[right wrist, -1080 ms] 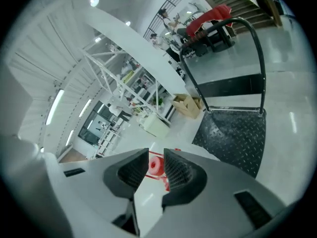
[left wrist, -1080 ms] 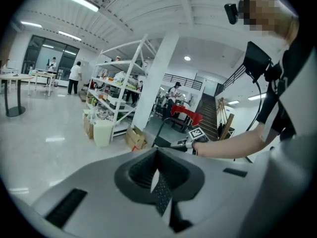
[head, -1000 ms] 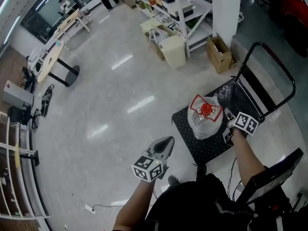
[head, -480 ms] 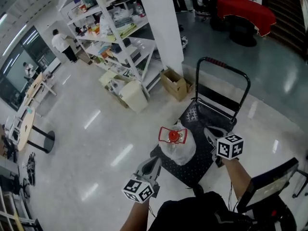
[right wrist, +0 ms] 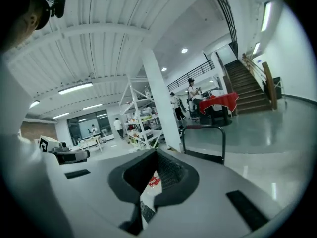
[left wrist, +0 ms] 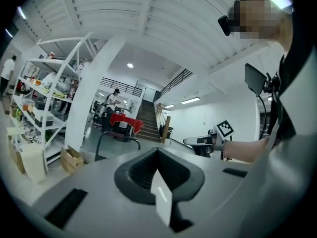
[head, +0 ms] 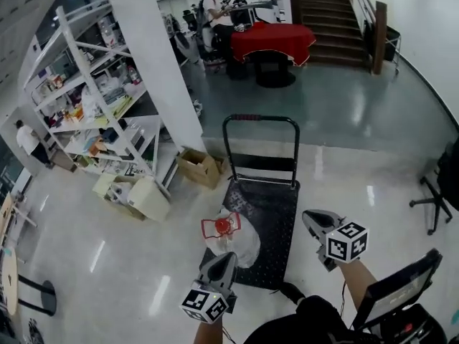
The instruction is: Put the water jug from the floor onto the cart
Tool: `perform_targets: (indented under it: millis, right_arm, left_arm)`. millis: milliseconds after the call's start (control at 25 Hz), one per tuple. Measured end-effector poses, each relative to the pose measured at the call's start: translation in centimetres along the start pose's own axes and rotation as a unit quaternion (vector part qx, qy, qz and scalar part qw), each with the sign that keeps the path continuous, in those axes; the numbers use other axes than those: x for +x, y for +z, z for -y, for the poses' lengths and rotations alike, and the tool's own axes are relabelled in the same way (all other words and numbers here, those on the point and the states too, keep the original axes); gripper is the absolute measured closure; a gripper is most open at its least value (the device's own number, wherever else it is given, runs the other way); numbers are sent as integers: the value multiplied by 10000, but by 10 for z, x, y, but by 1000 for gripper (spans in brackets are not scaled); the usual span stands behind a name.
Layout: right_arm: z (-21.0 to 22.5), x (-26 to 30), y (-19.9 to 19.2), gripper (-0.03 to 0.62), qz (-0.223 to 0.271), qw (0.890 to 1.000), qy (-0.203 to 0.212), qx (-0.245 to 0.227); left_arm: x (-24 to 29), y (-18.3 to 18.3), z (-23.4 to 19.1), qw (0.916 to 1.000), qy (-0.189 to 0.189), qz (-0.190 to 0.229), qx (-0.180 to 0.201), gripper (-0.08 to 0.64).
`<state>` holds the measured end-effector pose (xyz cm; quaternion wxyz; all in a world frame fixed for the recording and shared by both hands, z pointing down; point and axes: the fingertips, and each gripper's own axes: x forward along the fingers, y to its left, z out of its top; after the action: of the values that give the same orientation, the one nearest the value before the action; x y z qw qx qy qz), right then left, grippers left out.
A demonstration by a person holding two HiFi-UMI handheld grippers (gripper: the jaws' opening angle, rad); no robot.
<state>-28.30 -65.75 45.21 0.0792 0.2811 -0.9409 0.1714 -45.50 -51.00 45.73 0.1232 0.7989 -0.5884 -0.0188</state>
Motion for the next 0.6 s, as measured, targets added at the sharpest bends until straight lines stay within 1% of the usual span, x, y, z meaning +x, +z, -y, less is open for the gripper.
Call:
perform_targets:
  millis: [120, 200, 240, 320, 400, 480, 600]
  right_arm:
    - [-15, -66, -14, 591, 88, 9984, -548, 61]
    - [-25, -104, -25, 589, 115, 9956, -922, 74]
    - [-30, -124, -30, 589, 128, 9939, -1090, 93]
    - [-38, -172, -35, 591, 218, 9903, -1369, 100]
    - [-41, -220, -33, 589, 350, 9859, -1634, -12]
    - [-41, -262, -32, 589, 464, 9825, -1802, -58]
    - [-47, -317, -42, 589, 604, 9811, -1838, 49]
  left_arm:
    - [-8, -5, 35, 9976, -695, 11, 60, 558]
    - [-12, -8, 59, 9939, -1099, -21, 114, 558]
    - [-15, -11, 73, 9918, -1279, -50, 70, 558]
    - [-25, -17, 111, 9858, -1679, -84, -48, 558]
    - [-31, -19, 151, 9788, -2044, -116, 74, 558]
    - [-34, -17, 185, 9745, -2228, -129, 241, 558]
    - [-49, -17, 230, 9733, -2281, -104, 223, 558]
